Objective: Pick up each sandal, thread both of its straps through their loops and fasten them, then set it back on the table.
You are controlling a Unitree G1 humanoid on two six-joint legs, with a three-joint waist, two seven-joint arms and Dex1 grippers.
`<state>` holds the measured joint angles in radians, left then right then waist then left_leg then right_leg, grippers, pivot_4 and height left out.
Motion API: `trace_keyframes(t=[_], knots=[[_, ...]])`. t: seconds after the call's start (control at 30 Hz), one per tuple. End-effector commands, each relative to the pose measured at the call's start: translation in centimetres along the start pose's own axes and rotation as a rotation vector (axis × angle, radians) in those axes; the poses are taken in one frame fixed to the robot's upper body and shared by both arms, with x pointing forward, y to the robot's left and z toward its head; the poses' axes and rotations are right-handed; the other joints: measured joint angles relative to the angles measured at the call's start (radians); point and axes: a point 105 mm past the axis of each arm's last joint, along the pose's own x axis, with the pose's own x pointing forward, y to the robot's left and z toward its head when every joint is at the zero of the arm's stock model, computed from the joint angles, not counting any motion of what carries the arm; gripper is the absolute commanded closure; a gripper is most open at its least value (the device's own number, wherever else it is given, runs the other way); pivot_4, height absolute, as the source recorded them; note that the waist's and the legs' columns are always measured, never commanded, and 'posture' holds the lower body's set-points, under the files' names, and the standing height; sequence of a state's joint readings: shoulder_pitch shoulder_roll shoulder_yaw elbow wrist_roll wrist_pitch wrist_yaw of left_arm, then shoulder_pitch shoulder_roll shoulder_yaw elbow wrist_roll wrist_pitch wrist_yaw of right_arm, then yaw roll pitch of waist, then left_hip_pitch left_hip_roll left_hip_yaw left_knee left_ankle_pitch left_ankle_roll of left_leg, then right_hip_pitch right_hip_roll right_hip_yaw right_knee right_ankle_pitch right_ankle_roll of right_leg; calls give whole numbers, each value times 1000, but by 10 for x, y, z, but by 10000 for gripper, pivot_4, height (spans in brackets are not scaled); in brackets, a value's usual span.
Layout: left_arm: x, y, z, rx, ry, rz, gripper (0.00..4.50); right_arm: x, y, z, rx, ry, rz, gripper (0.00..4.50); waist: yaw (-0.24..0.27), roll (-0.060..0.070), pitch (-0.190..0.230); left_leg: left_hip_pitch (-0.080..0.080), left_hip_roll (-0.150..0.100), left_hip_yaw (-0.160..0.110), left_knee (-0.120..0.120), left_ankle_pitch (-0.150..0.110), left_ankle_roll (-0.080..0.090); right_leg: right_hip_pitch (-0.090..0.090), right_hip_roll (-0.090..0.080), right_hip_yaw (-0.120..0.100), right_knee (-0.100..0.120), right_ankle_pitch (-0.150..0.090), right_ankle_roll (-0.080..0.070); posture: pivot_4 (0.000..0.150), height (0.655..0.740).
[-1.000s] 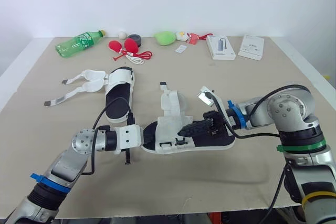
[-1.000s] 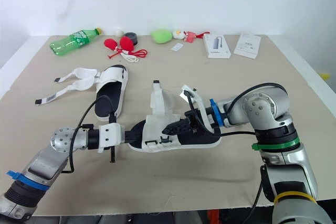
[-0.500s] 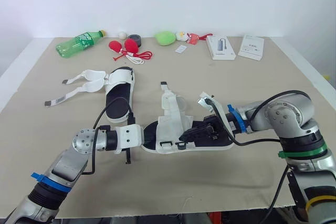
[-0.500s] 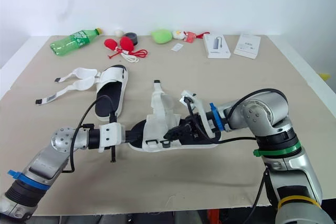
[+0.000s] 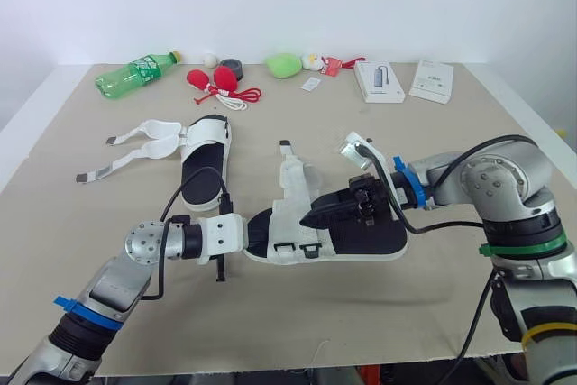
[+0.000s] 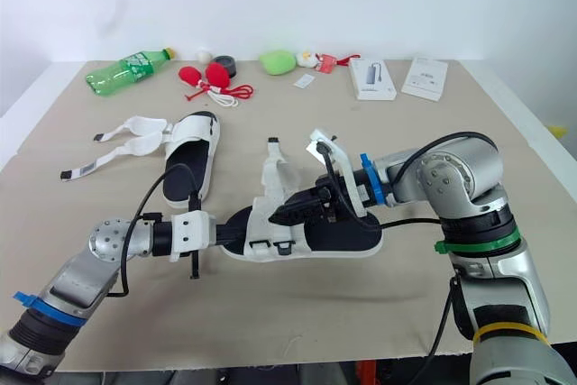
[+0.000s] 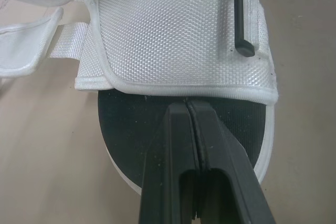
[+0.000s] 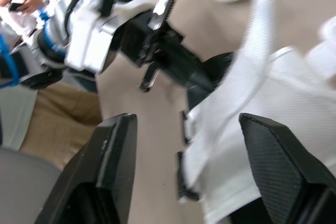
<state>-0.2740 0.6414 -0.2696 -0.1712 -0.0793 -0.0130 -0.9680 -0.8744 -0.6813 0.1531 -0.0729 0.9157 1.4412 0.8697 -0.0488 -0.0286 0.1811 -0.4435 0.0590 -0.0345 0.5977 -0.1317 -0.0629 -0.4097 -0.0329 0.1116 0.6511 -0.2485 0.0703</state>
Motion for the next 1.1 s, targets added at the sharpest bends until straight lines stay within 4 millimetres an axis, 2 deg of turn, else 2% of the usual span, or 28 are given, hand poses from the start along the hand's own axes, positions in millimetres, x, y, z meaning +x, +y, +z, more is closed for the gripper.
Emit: trace_keyframes(t=[0.03, 0.1, 0.17, 0.23, 0.27, 0.3, 0.33, 0.4, 0.43, 0.87, 0.93, 0.97, 1.1], knots=[[4, -6, -14, -33, 61, -17, 45000, 1, -6, 20, -49, -57, -33, 11372, 0, 0, 0, 0, 0, 0, 0, 0, 0, 0, 0, 0, 0, 0, 0, 1500, 7400], [4, -6, -14, -33, 60, -17, 45000, 3, -10, 22, -41, -61, -41, 11372, 1, 0, 0, 0, 0, 0, 0, 0, 0, 0, 0, 0, 0, 0, 0, 1500, 7400], [4, -6, -14, -33, 60, -17, 45000, 4, -14, 24, -22, -68, -44, 18354, 1, 0, 0, 0, 0, 0, 0, 0, 0, 0, 0, 0, 0, 0, 0, 1500, 7400], [3, -6, -14, -34, 63, -14, 45000, 4, -15, 23, -17, -64, -41, 21536, 1, 0, 0, 0, 0, 0, 0, 0, 0, 0, 0, 0, 0, 1, 0, 1500, 7400], [2, -6, -15, -34, 64, -13, 45000, 3, -14, 21, -15, -56, -35, 26516, 1, 0, 0, 0, 0, 0, 0, 0, 0, 0, 0, 0, 0, 1, 0, 1500, 7400], [2, -6, -15, -36, 66, -11, 45000, 3, -11, 17, -6, -44, -23, 28429, 1, 0, 0, 0, 0, 0, 0, 0, 0, 0, 0, 0, 0, 1, 0, 1500, 7400], [1, -6, -15, -38, 68, -9, 45000, 3, -7, 11, -1, -30, -9, 33817, 1, 0, 0, 0, 0, 0, 0, 0, 0, 0, 0, 0, 0, 1, 0, 1500, 7400], [1, -7, -16, -42, 70, -6, 45000, 3, -1, 1, 11, -7, 17, 39539, 1, 0, 0, 0, 0, 0, 0, 0, 0, 0, 0, 0, 0, 1, 0, 1500, 7400], [0, -7, -16, -44, 70, -6, 45000, 3, 1, -3, 15, 0, 23, 44257, 1, 0, 0, 0, 0, 0, 0, 0, 0, 0, 0, 0, 0, 1, 0, 1500, 7400], [1, -5, -17, -49, 77, -13, 45000, -1, 15, -35, 70, 18, 55, 44257, 3, 0, 0, 0, 0, 1, 0, 0, 0, 0, 0, 0, -1, 0, 1, 1500, 7400], [1, -5, -18, -48, 78, -17, 45000, -7, 22, -32, 53, 23, 91, 37448, 2, 0, 0, 0, 0, 0, 0, 0, 0, 0, 0, 0, -1, 0, 1, 1500, 7400], [1, -5, -18, -48, 78, -19, 45000, -9, 24, -29, 35, 18, 104, 36447, 2, 0, 0, 0, 0, 0, 0, 0, 0, 0, 0, 0, -1, 1, 1, 1500, 7400], [1, -5, -18, -47, 79, -22, 45000, -22, 31, -19, -14, -11, 150, 20542, 2, 0, 0, 0, 0, 0, 0, 0, 0, 0, 0, 0, -1, 1, 1, 1500, 7400]])
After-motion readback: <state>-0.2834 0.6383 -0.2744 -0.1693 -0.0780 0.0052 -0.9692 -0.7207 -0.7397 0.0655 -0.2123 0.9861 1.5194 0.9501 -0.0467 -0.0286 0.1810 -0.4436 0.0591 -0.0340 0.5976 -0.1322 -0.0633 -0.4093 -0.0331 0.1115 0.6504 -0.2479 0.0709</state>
